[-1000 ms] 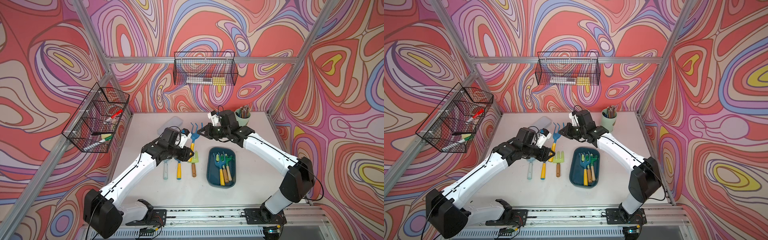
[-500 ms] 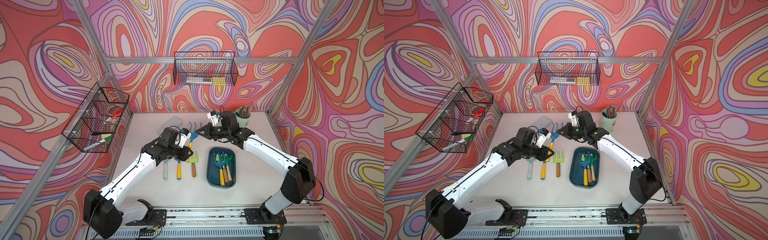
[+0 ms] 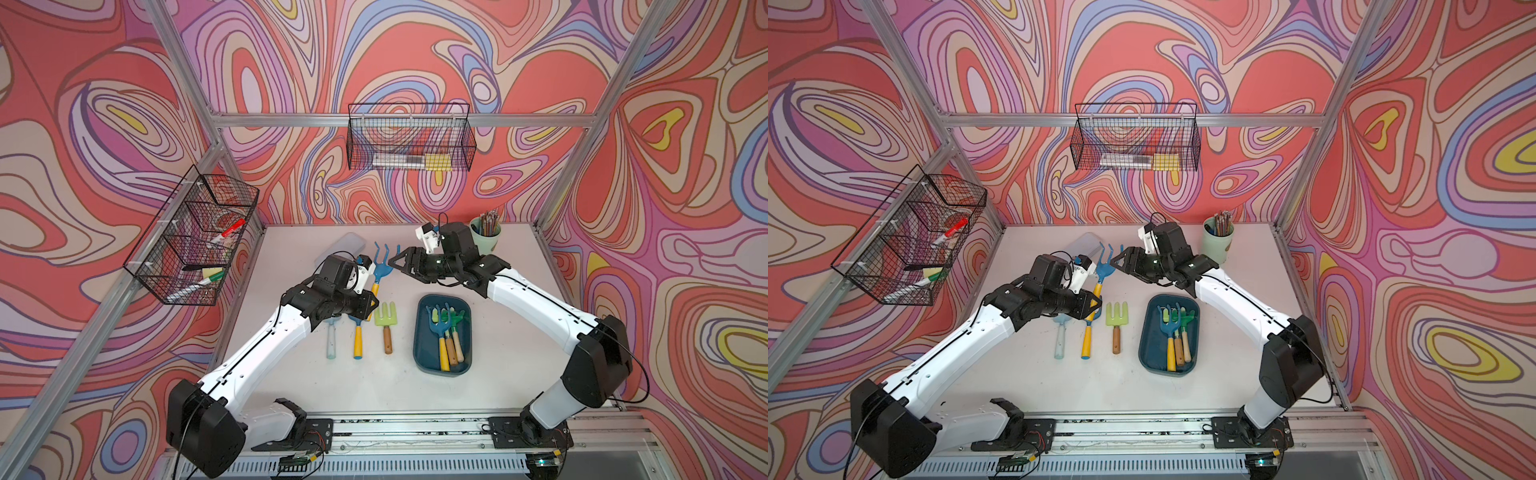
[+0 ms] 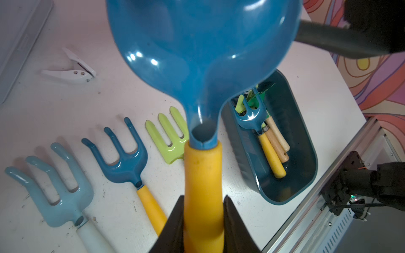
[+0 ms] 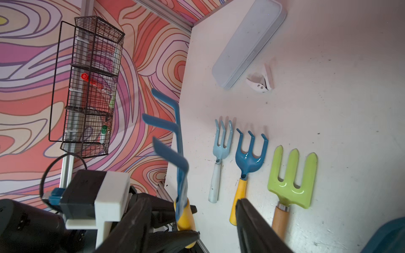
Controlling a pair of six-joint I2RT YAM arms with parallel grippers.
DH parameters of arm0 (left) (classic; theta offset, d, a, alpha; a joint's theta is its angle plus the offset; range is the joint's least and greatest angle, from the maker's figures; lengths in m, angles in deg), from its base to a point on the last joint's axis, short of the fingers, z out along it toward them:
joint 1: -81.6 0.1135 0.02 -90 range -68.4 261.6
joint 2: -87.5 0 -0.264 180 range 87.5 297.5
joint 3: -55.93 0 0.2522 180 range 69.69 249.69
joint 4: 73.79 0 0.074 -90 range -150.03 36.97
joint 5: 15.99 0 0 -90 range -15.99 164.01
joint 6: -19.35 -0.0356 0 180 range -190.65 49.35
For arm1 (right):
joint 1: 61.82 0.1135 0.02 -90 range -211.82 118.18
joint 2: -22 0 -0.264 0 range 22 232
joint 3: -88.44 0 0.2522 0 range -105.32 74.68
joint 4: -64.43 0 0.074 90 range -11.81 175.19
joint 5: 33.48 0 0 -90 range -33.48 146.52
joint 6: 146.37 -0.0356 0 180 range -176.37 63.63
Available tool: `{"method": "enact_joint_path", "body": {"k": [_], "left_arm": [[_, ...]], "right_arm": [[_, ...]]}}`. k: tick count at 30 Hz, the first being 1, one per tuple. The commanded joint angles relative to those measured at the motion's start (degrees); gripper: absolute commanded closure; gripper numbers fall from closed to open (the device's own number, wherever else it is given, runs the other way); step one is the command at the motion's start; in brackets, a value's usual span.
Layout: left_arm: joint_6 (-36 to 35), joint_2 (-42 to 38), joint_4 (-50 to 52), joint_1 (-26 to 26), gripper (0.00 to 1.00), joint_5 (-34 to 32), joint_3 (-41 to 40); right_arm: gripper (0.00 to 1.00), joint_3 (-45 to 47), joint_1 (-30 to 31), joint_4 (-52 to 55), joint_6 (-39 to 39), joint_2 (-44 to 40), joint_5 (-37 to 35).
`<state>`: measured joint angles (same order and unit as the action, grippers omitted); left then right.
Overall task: Take the hand rake out of the storage box
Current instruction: Pick up the rake from the storage box, then place the rake at the center of the board.
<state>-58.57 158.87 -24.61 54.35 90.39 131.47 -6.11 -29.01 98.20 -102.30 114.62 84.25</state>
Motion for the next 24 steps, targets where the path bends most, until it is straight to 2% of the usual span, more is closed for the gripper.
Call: {"method": "enact_joint_path", "body": {"k": [1,6,11,13,17,20,21,24], "left_arm": [[0.8,0.2,5.2,1.8,0.84,-7.0,1.9],[1.0,-1.5,10.7,8.4,0.84,-14.0,-0.2],[2.8,-1.1,14.4,20.3,0.80,-16.1,-3.6],[3.6,0.0,14.5,24.4,0.80,-14.1,-4.4],[3.4,0.2,14.2,25.1,0.82,-21.2,-7.2],[2.0,-2.2,10.5,25.2,0.83,-19.3,-10.2],[0.4,-3.1,8.6,25.1,0.85,-18.1,-11.1],[-6.6,-4.0,4.5,25.1,0.87,-20.2,-12.5]], "right_arm": [[0.36,-4.2,0.1,6.3,4.5,-1.4,-4.1],[0.36,-4.9,-0.1,10.1,7.2,-2.2,-8.2],[0.36,-3.9,-0.1,8.9,7.3,-1.7,-6.8],[0.35,-3.6,-0.1,7.8,6.9,-1.3,-5.8],[0.35,-3.7,-0.1,6.8,6.9,-1.1,-3.7],[0.35,-3.1,-0.1,5.8,7.0,-1.4,-2.8],[0.35,-2.9,-0.1,5.4,7.0,-1.6,-2.5],[0.35,-1.9,-0.1,3.9,6.7,-2.0,-1.6]]}}
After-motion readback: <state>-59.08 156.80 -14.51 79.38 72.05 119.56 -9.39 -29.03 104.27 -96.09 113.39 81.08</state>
